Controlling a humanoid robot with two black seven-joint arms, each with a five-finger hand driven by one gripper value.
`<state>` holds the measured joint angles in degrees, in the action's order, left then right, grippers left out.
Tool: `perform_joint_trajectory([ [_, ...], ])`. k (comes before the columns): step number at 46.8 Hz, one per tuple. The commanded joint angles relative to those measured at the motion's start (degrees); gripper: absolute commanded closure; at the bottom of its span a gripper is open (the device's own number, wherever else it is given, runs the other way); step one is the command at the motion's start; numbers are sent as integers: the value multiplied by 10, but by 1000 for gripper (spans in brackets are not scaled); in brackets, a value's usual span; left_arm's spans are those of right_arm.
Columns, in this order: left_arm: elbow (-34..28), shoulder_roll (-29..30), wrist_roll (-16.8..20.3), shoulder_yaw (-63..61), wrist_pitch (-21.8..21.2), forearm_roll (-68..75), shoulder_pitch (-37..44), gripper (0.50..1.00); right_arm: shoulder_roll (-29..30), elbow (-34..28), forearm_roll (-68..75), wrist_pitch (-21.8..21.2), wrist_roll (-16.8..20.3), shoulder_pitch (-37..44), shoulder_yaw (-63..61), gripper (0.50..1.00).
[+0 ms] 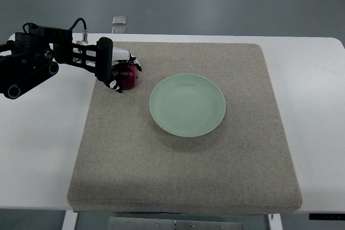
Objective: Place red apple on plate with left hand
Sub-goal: 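Close the left hand fingers around the red apple, then carry the apple with the left hand onto the green plate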
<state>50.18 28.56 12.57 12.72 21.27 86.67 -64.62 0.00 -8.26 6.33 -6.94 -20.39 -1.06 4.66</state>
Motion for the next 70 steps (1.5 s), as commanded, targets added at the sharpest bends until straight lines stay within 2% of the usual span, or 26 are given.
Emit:
perform_joint_trajectory([
  [1, 1, 0, 0, -1, 0, 4, -1, 699, 0, 0, 0, 0, 0, 0, 0, 536],
  [5, 1, -1, 0, -1, 0, 4, -2, 731, 0, 0, 0, 0, 0, 0, 0, 536],
  [13, 1, -6, 0, 1, 0, 3, -4, 737, 0, 0, 0, 0, 0, 0, 0, 536],
  [24, 8, -8, 0, 11, -3, -4, -18, 733, 0, 0, 0, 0, 0, 0, 0, 536],
  [29, 18, -8, 0, 17, -19, -5, -27, 733, 0, 0, 0, 0, 0, 0, 0, 536],
  [40, 85, -20, 0, 21, -47, -5, -31, 731, 0, 0, 0, 0, 0, 0, 0, 536],
  [51, 149, -30, 0, 21, -49, -3, -24, 724, 0, 0, 0, 0, 0, 0, 0, 536],
  [63, 152, -48, 0, 17, -43, -3, -20, 722, 0, 0, 0, 0, 0, 0, 0, 536],
  [70, 150, -69, 0, 12, -45, 1, -16, 694, 0, 0, 0, 0, 0, 0, 0, 536],
])
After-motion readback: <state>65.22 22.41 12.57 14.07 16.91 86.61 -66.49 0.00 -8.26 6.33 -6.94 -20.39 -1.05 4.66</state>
